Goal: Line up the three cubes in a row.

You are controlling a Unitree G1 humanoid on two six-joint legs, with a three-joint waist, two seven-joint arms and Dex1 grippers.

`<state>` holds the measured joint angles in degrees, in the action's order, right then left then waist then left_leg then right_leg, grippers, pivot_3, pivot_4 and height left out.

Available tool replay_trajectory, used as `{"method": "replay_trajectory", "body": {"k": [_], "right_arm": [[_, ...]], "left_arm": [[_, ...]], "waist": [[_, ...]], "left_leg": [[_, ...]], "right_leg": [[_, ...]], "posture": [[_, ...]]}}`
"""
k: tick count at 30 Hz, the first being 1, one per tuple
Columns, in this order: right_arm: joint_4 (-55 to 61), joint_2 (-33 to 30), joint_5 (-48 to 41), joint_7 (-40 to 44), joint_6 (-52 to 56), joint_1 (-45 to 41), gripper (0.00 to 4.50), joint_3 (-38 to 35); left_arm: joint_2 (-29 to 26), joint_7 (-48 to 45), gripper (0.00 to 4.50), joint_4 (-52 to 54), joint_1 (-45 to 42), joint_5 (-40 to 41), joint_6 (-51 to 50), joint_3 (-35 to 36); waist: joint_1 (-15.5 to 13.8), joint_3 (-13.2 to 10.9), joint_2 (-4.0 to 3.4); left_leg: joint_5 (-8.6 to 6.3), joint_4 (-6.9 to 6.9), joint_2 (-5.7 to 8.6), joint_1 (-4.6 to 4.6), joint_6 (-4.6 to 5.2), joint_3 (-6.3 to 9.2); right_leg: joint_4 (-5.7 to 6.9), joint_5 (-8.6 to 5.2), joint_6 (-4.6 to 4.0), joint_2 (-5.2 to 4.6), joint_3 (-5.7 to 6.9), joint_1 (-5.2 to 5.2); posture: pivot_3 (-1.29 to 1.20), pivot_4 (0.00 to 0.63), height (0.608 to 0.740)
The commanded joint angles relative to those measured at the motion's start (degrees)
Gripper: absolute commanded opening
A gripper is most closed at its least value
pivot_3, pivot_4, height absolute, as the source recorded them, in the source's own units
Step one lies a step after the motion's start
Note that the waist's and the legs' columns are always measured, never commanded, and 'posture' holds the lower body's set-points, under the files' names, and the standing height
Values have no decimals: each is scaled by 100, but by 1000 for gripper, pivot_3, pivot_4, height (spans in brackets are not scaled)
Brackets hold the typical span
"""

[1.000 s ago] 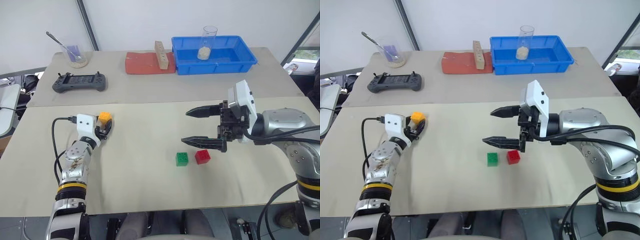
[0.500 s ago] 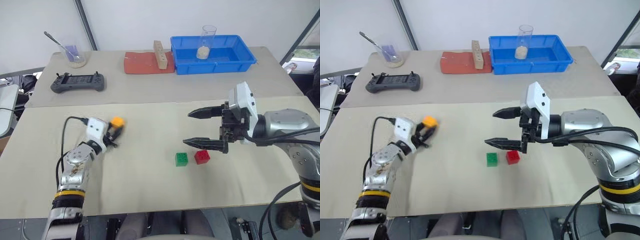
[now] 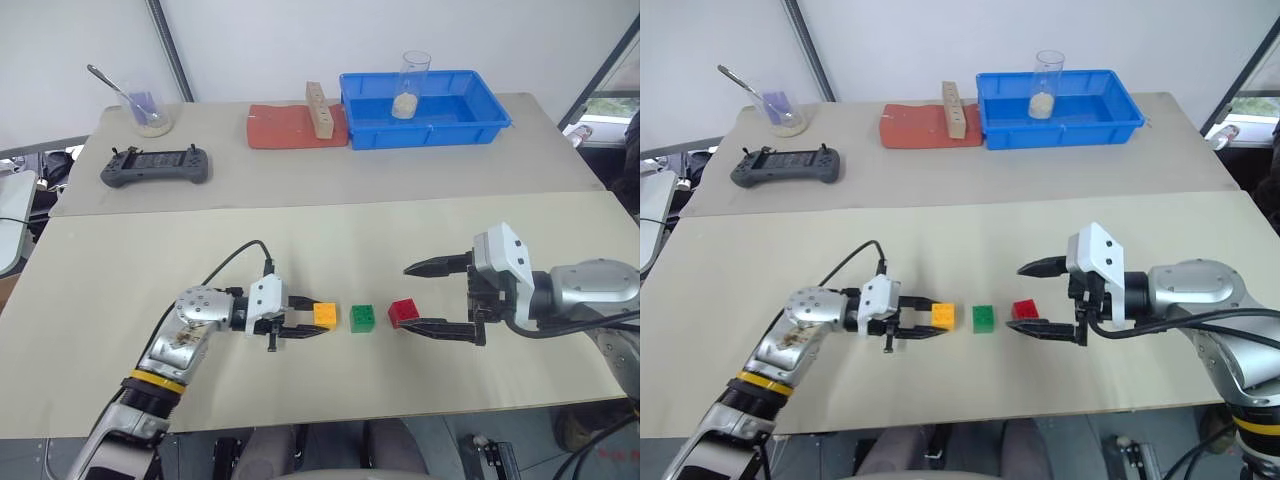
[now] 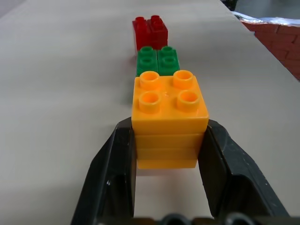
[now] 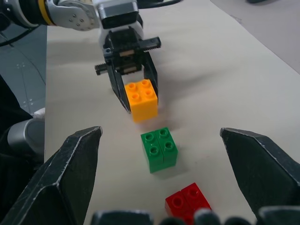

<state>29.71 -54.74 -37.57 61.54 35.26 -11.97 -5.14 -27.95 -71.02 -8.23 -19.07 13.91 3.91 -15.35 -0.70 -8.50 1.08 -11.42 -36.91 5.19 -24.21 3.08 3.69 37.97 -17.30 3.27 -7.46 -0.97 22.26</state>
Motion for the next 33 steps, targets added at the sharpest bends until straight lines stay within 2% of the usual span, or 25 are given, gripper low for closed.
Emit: {"method": "replay_trajectory", "body": {"k": [1,22,23,24,25,26,27,28,33], "right_arm": [[134,-8,-14,-36,-168,134,4500,-333],[344,15,-200,-282,170,-148,4500,-253],[345,8,-206,-282,174,-152,4500,-250],[334,4,-206,-277,174,-163,4500,-241],[324,-1,-206,-272,174,-171,4500,-237],[318,-5,-206,-269,175,-175,4500,-236],[316,-8,-207,-267,177,-176,4500,-237],[317,-9,-209,-267,180,-174,4500,-239],[311,-35,-187,-261,142,10,4500,-374]], "left_arm": [[48,-82,1323,-248,-77,-122,339,-41],[-75,-241,1323,-560,-89,-145,469,66],[-71,-249,2359,-565,-90,-137,456,65],[-66,-258,2681,-584,-102,-138,453,62],[-64,-269,3221,-618,-118,-142,460,66],[-64,-279,3540,-649,-132,-148,469,70],[-76,-303,4097,-678,-139,-154,483,75],[-89,-323,4452,-697,-139,-156,494,83],[-319,-308,4452,-501,-63,-40,350,332]], "waist": [[19,-1,1],[5,-1,1],[5,-1,1],[5,-1,1],[5,-1,1],[5,-1,1],[5,-1,1],[5,-1,1],[6,-1,1]], "left_leg": [[0,0,0,1,0,0],[0,-3,-1,3,0,0],[0,-3,-1,3,0,1],[0,-3,-1,3,0,0],[0,-3,-1,3,0,0],[0,-3,-1,3,0,0],[0,-3,-1,3,0,0],[0,-4,-1,3,0,0],[0,-4,-1,3,0,0]], "right_leg": [[2,0,0,3,0,1],[4,0,0,4,1,-2],[4,0,0,4,0,-2],[4,0,0,4,0,-2],[5,0,0,3,0,-2],[5,0,0,4,1,-2],[5,0,0,4,1,-2],[5,0,0,3,0,-2],[5,0,0,4,0,-2]], "posture": [[0,150,740],[0,150,740],[0,150,740],[0,150,740],[0,150,740],[0,150,740],[0,150,740],[0,150,740],[0,150,740]]}}
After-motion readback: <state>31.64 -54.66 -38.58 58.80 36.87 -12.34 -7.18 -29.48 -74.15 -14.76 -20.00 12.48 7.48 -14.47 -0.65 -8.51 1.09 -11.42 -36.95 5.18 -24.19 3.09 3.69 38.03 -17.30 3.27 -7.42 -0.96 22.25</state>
